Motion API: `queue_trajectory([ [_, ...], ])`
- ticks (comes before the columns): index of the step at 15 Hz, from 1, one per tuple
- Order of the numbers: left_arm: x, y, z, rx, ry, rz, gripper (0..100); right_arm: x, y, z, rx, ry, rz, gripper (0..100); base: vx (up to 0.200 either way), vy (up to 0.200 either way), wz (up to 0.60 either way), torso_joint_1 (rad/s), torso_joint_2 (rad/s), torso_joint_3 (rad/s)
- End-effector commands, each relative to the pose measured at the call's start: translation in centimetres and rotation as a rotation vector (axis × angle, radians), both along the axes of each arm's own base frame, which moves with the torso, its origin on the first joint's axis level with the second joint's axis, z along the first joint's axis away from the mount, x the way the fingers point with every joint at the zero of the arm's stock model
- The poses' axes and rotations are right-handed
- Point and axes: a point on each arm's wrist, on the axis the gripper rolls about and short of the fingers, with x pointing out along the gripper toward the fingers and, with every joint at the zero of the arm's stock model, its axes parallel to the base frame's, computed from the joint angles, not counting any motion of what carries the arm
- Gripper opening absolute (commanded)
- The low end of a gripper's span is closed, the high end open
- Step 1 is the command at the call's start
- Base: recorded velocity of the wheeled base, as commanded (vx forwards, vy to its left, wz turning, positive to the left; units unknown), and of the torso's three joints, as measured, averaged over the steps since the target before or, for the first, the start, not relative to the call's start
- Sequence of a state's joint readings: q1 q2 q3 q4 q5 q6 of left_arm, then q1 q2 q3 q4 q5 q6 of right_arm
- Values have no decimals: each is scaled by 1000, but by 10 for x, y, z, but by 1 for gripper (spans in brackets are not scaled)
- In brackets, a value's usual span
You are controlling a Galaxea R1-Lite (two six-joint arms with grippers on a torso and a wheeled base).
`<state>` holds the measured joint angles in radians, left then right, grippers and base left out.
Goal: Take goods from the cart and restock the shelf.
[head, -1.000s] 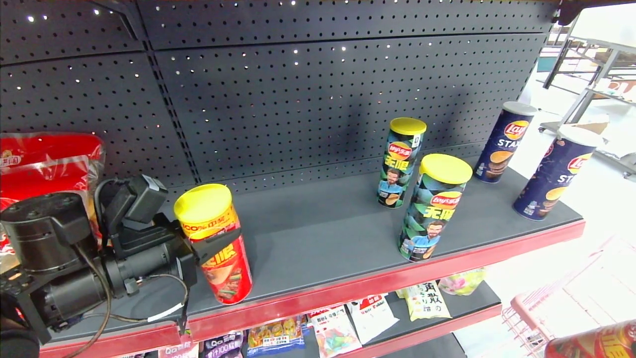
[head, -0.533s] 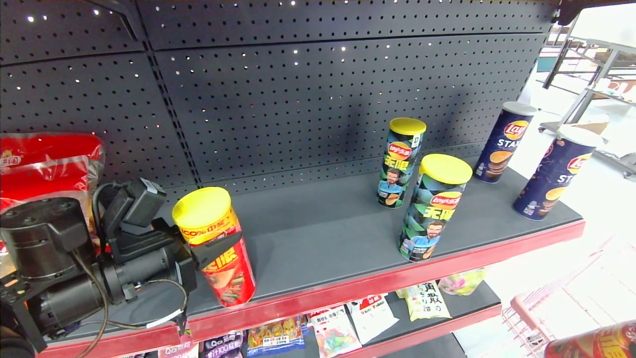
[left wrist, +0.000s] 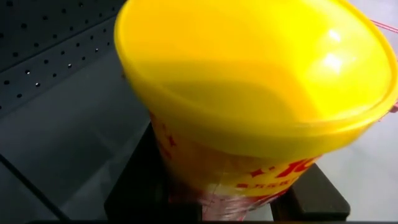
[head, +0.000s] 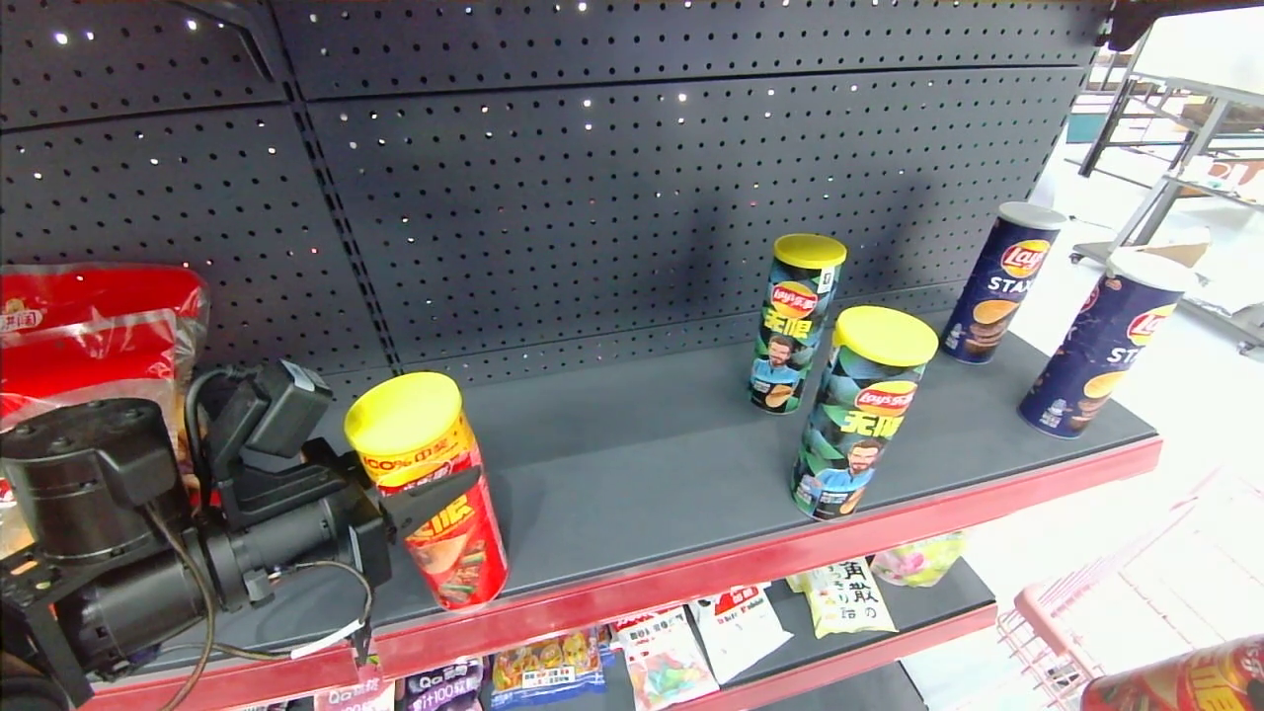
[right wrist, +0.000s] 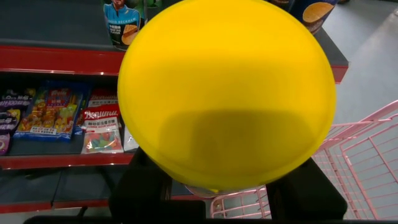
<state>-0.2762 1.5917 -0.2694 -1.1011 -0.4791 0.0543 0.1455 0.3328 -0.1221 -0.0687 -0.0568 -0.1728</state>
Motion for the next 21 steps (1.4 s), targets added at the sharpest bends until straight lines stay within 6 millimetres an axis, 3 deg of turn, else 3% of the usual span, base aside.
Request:
queue_trajectory([
  [1,0,0,-1,3,6,0,0,0,0,0,1,1,0,0,0,0,0,0,0,0],
  [2,1,0,-1,2,3,0,0,0,0,0,1,1,0,0,0,0,0,0,0,0],
  [3,1,0,-1,2,3,2,100,0,0,0,6,1,1,0,0,0,0,0,0,0],
  [11,-4,1,6,-11,-20,11,100,0,0,1,7,-2,-1,0,0,0,0,0,0,0],
  [21,-45,14,31,-51,-156,9,100,2,0,3,7,4,1,0,0,0,0,0,0,0],
])
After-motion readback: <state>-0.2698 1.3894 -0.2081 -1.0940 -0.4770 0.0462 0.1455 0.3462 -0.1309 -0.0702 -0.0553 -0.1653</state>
